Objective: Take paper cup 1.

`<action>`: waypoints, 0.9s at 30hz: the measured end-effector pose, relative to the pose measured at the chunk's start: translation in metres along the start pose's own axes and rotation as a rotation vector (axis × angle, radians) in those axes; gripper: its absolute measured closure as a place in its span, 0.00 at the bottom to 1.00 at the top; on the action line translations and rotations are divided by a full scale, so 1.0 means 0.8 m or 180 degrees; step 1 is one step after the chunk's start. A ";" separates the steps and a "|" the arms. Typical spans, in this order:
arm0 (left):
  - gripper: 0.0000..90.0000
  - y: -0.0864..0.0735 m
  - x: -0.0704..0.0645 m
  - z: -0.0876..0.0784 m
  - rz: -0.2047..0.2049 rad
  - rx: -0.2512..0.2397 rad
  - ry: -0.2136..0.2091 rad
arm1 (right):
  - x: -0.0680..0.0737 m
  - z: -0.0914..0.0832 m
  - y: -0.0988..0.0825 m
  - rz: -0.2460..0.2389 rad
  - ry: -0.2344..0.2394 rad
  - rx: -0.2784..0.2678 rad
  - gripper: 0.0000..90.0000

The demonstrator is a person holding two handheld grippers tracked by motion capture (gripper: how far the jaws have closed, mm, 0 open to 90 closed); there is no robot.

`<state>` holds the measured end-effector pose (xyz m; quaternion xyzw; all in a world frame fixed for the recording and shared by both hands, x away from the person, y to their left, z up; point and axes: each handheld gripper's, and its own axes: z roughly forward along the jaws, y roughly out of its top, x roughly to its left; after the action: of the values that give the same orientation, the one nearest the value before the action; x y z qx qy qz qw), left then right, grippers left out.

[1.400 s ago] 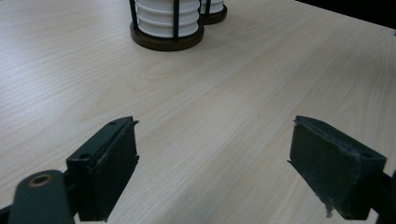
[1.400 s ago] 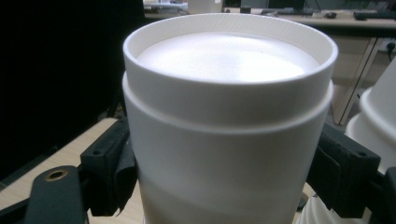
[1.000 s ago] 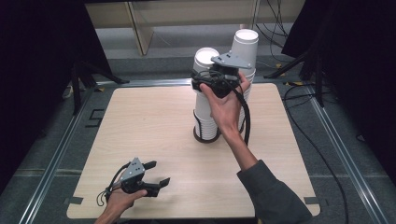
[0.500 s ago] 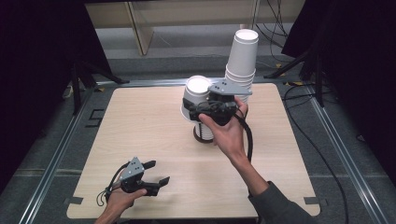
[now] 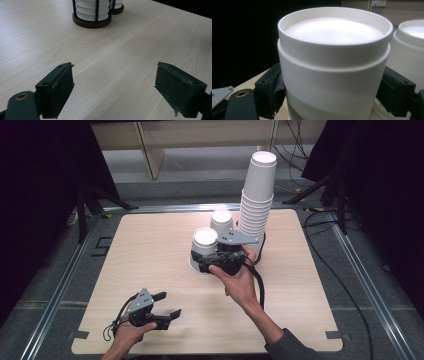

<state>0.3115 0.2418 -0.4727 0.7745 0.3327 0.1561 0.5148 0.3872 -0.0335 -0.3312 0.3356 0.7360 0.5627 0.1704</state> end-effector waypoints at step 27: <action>0.16 0.001 -0.003 -0.004 0.0088 0.0045 0.0047 | -0.009 0.017 -0.087 0.0172 0.0365 0.0347 0.21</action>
<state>0.3086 0.2423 -0.4707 0.7814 0.3270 0.1666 0.5047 0.3801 -0.0387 -0.4016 0.3314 0.7647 0.5445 0.0941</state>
